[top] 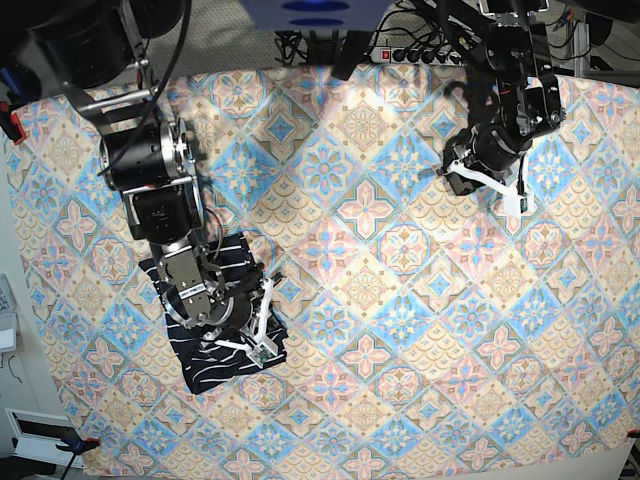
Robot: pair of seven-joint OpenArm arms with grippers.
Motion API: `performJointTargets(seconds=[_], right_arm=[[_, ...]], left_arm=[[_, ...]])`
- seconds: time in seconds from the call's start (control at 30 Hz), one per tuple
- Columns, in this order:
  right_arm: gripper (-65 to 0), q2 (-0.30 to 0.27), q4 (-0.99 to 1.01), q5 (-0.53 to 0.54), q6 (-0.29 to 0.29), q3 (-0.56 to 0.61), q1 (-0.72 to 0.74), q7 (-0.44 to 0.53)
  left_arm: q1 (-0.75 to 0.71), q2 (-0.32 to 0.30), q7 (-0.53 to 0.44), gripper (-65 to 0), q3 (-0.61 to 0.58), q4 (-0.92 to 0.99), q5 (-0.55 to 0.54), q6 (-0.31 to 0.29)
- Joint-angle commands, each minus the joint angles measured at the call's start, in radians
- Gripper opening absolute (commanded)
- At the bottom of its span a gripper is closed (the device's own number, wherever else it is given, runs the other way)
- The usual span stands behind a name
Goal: Fold the T-shirt properly
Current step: 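Flatten the bundle with the right gripper and open it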
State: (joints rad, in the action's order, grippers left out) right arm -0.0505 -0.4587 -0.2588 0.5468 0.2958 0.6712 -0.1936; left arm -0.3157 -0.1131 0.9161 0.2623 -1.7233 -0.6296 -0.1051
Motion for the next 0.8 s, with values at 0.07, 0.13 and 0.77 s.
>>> performJointTargets(seconds=[0.07, 0.13, 0.77], right_arm=[[-64.3, -0.013, 0.013, 0.011, -0.008, -0.002, 0.051, 0.084], [-64.3, -0.015, 0.019, 0.011, -0.009, -0.005, 0.052, 0.121], [-64.7, -0.053, -0.085, 0.017, -0.089, -0.01, -0.035, 0.059]], left_arm=[[0.005, 0.017, -0.016, -65.0, 0.004, -0.019, -0.013, -0.006], [0.005, 0.022, -0.016, -65.0, 0.004, -0.019, -0.013, -0.006], [-0.035, 0.068, -0.015, -65.0, 0.121, -0.02, -0.014, -0.009]])
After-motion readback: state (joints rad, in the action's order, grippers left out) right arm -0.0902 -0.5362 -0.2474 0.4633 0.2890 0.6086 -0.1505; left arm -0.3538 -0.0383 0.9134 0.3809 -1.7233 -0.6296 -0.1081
